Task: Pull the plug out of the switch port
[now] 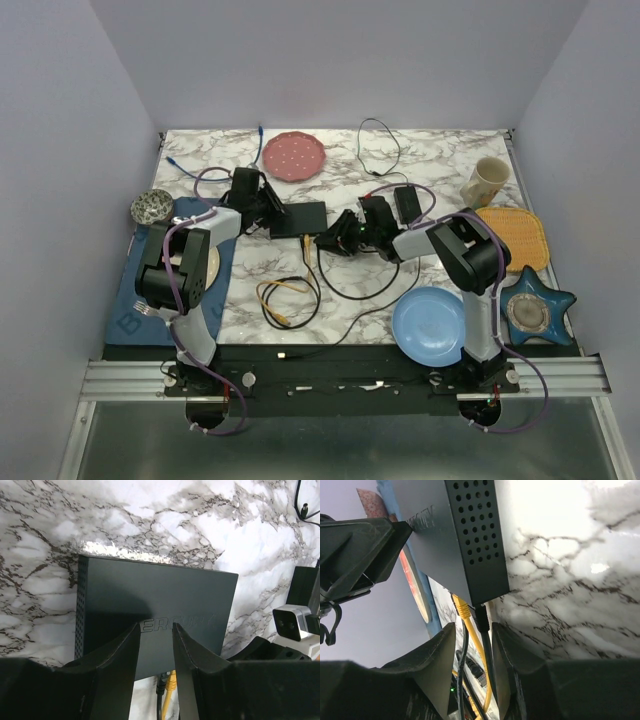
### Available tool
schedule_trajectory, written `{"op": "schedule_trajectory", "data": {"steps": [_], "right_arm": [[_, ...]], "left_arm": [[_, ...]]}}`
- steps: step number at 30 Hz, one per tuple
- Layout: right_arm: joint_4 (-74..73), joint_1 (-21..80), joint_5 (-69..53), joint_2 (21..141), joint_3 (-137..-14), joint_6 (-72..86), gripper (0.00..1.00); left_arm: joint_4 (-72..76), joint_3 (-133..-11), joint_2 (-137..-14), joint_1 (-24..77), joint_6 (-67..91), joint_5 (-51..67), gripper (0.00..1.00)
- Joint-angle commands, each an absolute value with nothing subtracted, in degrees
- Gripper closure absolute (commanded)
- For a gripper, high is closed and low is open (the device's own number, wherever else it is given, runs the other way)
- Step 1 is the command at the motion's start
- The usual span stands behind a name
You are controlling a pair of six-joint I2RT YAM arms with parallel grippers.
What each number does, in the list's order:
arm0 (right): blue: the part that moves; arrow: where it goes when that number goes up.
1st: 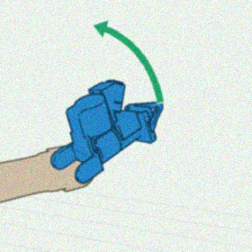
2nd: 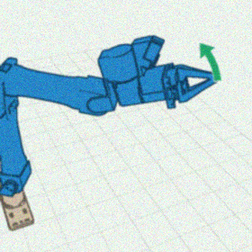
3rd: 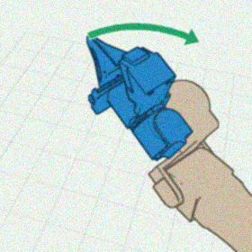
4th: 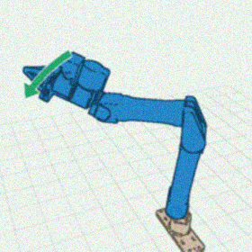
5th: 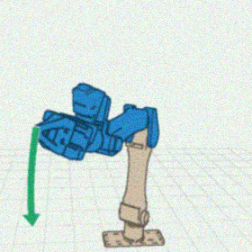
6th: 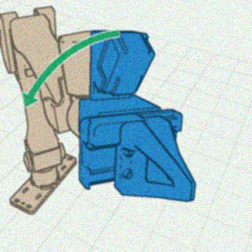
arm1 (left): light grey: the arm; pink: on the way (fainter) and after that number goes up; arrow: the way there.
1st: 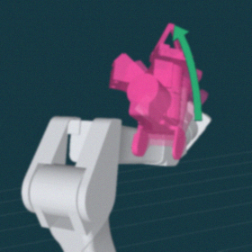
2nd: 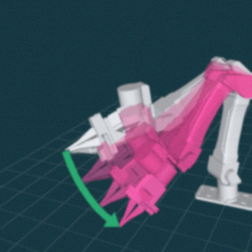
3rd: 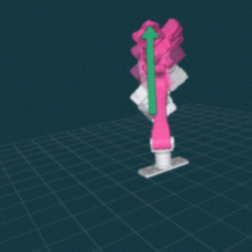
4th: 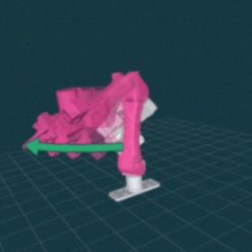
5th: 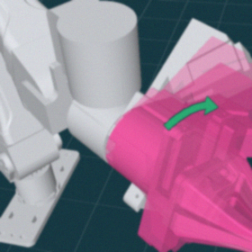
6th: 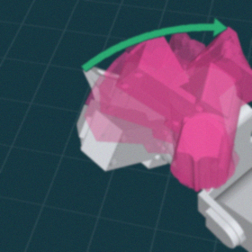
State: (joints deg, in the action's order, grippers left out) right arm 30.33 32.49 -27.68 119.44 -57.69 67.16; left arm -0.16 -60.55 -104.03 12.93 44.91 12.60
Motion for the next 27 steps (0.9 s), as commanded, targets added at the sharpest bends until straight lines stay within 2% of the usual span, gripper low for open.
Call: {"op": "schedule_trajectory", "data": {"steps": [1,6,11,14,20,27], "right_arm": [[28.30,31.91,-25.14,116.90,-54.67,64.43,0.56],[27.51,31.90,-24.70,115.14,-53.17,62.85,0.56],[26.54,31.29,-24.79,114.35,-51.16,61.61,0.56],[26.37,30.94,-24.00,114.17,-50.28,61.26,0.56],[26.28,30.59,-24.26,116.62,-53.61,63.19,0.56],[32.16,30.50,-24.96,119.70,-56.16,69.51,0.56]], "left_arm": [[-4.67,-54.85,-101.89,14.77,46.58,11.19,0.55],[-5.09,-59.13,-97.03,10.90,46.50,3.52,0.51],[-10.63,-66.88,-100.80,8.18,44.65,1.49,0.50],[-9.33,-67.33,-102.13,7.73,45.52,2.63,0.50],[-6.51,-67.94,-106.96,12.39,45.79,12.91,0.55],[-3.16,-62.50,-107.84,14.06,47.02,16.70,0.57]]}}
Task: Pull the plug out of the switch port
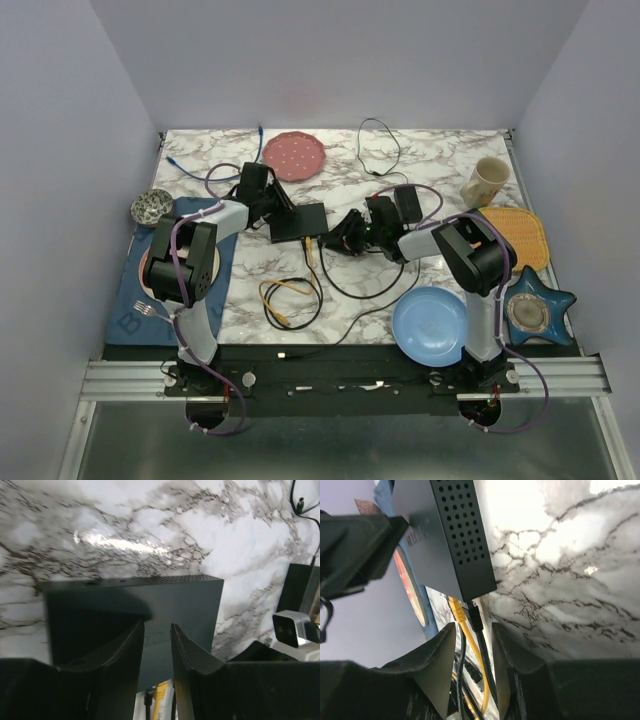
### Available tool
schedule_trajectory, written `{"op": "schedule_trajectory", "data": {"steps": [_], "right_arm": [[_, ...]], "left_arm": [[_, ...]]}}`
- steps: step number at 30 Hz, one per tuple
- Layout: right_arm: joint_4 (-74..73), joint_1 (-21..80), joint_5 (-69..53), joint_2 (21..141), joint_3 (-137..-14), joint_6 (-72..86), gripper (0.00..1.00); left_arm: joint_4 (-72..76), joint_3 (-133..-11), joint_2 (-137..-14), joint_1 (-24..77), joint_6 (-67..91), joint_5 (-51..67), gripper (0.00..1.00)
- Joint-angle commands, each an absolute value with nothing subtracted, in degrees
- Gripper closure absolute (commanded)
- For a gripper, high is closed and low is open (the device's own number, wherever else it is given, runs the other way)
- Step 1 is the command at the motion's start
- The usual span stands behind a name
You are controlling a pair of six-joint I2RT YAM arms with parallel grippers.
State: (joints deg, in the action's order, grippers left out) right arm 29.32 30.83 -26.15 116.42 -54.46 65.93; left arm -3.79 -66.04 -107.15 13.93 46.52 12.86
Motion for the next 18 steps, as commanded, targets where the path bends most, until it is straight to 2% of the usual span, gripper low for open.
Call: {"op": "schedule_trajectory", "data": {"steps": [1,7,18], "right_arm": [[32.17,30.50,-25.13,120.05,-57.12,69.87,0.56],[31.99,30.50,-25.22,121.11,-58.36,70.57,0.57],[32.17,30.50,-26.37,123.22,-59.94,70.75,0.64]], "left_arm": [[-3.08,-62.32,-108.10,14.06,46.85,16.87,0.57],[-3.60,-62.05,-109.33,14.15,46.49,17.75,0.57],[-3.60,-61.61,-109.95,14.94,46.41,17.75,0.57]]}}
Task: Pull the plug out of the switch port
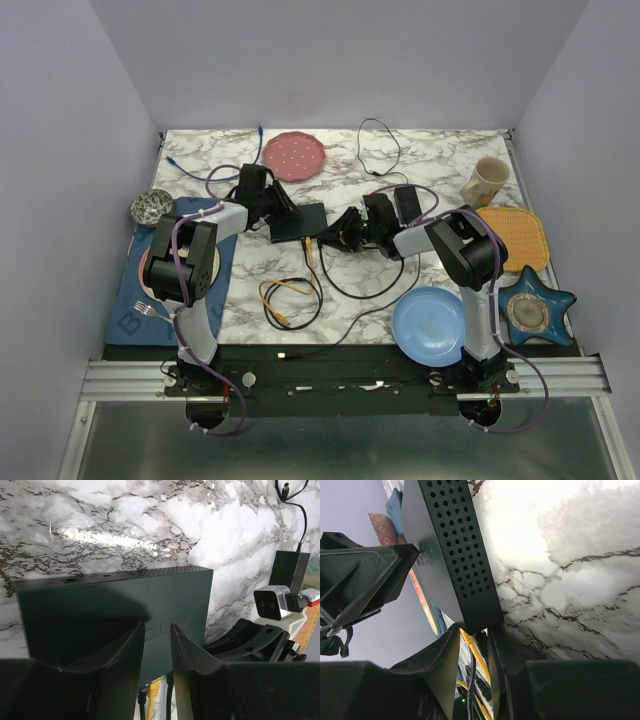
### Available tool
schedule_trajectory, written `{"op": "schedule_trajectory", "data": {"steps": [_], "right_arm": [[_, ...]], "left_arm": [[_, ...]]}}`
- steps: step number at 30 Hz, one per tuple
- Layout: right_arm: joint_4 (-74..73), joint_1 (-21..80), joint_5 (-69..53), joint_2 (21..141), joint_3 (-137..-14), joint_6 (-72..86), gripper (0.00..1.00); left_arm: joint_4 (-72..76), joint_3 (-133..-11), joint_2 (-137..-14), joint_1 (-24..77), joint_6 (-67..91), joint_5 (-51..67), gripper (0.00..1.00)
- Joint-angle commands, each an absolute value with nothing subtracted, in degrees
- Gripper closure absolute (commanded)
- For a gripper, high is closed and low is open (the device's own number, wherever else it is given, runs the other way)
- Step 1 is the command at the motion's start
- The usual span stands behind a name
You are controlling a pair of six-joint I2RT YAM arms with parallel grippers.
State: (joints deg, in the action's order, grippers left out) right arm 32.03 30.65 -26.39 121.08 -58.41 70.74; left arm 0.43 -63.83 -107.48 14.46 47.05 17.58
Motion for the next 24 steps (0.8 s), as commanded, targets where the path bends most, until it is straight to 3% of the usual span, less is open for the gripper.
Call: {"op": "schedule_trajectory", "data": {"steps": [1,7,14,24], "right_arm": [[32.17,30.59,-26.37,123.31,-59.94,70.75,0.64],[33.22,30.50,-26.02,123.57,-59.68,71.54,0.70],[36.38,30.50,-26.54,123.58,-57.83,71.72,0.91],[32.27,30.50,-26.54,120.50,-55.63,63.91,0.99]], "left_arm": [[-3.60,-61.61,-109.95,14.94,46.41,17.67,0.57],[-3.52,-61.61,-110.13,15.38,46.41,17.75,0.58],[-3.52,-60.65,-108.55,15.64,46.76,18.02,0.58],[4.65,-53.79,-104.32,19.59,52.38,24.87,0.58]]}}
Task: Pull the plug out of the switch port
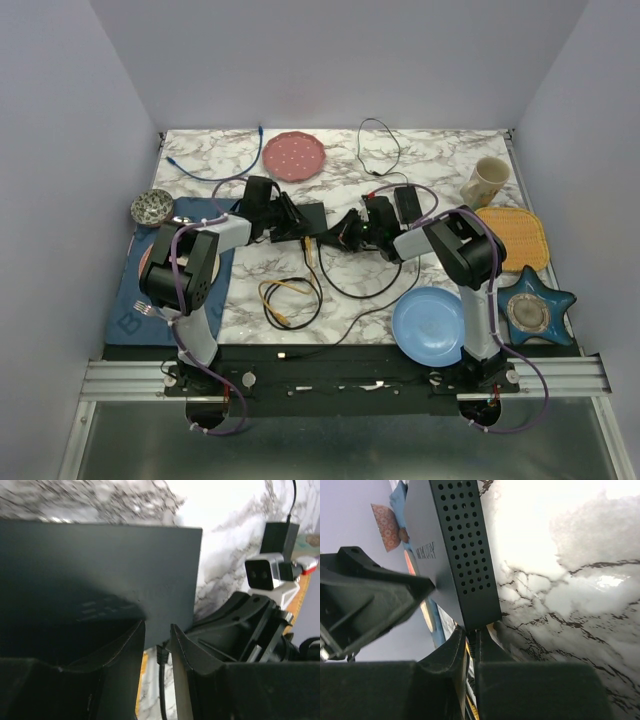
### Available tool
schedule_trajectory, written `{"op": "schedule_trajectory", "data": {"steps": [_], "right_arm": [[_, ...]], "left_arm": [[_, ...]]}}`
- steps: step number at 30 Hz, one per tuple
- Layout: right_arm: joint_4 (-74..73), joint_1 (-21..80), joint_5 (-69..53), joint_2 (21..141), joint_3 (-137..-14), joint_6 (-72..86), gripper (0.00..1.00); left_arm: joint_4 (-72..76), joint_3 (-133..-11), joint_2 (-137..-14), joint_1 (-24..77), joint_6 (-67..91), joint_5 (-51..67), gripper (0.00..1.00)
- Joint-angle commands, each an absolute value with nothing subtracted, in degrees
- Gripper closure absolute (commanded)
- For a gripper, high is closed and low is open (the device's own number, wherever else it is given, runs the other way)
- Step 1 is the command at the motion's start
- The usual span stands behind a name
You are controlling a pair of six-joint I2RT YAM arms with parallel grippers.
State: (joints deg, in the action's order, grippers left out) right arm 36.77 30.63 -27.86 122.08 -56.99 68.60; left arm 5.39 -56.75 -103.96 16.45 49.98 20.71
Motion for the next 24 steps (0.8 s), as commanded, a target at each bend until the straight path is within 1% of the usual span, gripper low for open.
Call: {"op": "schedule_trajectory", "data": {"steps": [1,8,14,18,20,22,24], "right_arm": [[31.56,30.50,-26.46,120.06,-55.81,62.68,0.99],[28.30,30.50,-27.07,119.27,-56.34,60.21,0.99],[28.12,30.76,-28.12,117.43,-53.36,59.15,0.99],[27.25,30.85,-26.64,113.21,-49.49,57.57,0.99],[25.67,30.85,-25.41,109.26,-48.52,55.29,0.99],[21.99,30.85,-23.04,104.27,-48.34,52.40,0.99],[17.35,30.85,-19.89,100.66,-48.86,50.20,0.99]], "left_arm": [[4.92,-53.88,-104.94,20.12,52.38,24.87,0.58],[5.10,-55.46,-107.93,21.27,53.35,23.12,0.58],[3.87,-57.22,-110.13,21.18,53.44,21.27,0.58],[4.04,-58.27,-108.73,20.39,53.35,20.74,0.58],[4.92,-58.54,-105.92,20.13,53.00,20.30,0.58],[8.32,-57.58,-102.16,20.04,52.74,20.39,0.57],[11.41,-56.26,-99.59,20.04,52.82,21.62,0.53]]}}
